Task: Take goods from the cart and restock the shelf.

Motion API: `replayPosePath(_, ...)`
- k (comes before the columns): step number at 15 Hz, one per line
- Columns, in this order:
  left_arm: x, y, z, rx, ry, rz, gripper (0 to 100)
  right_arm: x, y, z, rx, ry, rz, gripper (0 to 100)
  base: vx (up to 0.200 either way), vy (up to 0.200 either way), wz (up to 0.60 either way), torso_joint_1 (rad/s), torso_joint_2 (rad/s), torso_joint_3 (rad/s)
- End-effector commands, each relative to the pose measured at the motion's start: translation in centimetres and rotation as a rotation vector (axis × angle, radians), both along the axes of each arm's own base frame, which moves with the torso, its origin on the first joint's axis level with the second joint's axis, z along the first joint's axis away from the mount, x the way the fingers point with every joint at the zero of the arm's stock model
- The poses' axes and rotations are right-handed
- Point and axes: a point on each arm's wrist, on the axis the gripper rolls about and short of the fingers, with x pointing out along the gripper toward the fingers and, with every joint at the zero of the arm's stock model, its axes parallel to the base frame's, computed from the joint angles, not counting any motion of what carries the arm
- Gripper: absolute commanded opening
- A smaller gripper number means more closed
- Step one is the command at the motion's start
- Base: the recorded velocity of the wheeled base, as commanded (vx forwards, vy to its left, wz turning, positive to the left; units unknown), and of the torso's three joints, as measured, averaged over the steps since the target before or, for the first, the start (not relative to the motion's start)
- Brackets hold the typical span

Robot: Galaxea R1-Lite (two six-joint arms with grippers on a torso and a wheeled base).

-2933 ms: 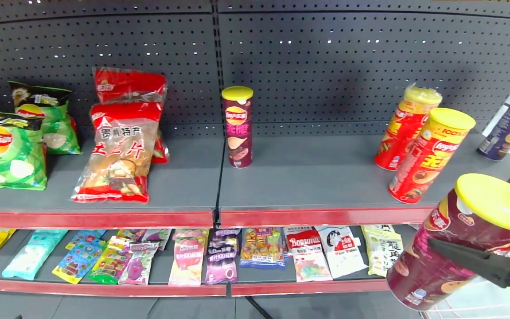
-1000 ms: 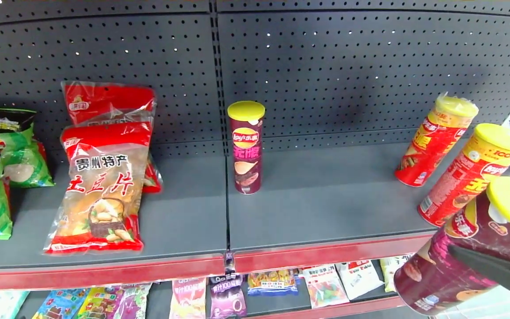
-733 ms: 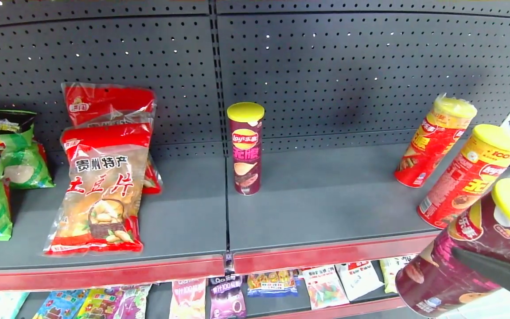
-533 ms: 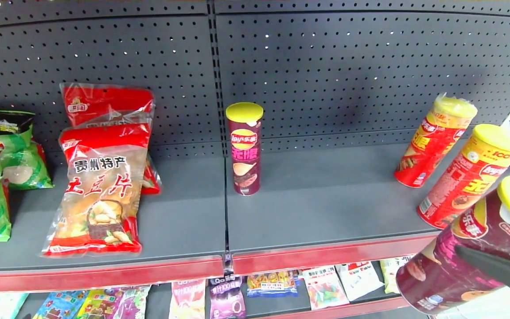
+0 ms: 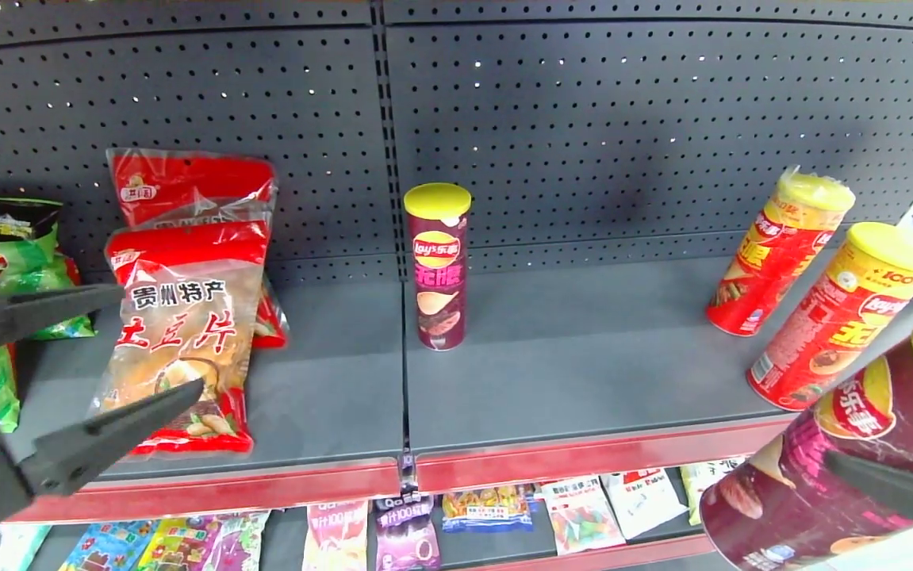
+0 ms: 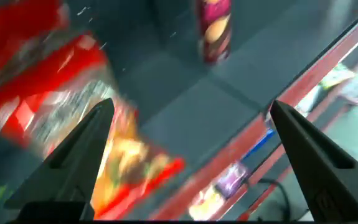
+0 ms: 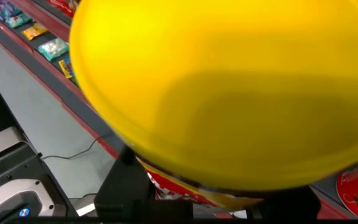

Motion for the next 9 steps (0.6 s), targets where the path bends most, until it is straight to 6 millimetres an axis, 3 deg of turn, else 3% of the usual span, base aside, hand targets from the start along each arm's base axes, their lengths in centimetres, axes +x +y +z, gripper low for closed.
replayPosePath(1,8.2,-6.0,1.2,-0.069,0.145,-0.21,100,0.1,0.1,-0.1,-0.001,0.008,0.001,0,0.0,0.0,0.0,0.0,0.0,0.0)
replayPosePath(6,15.1,-9.2,-0.3,-0.04,0.166,-0.331,100,0.2,0.1,0.1,0.016,0.016,-0.002,0,0.0,0.0,0.0,0.0,0.0,0.0)
replayPosePath(9,17.2,-9.5,-1.3,-0.024,0.17,-0.315,100,0.4,0.2,0.5,0.024,0.017,-0.007,0,0.0,0.0,0.0,0.0,0.0,0.0)
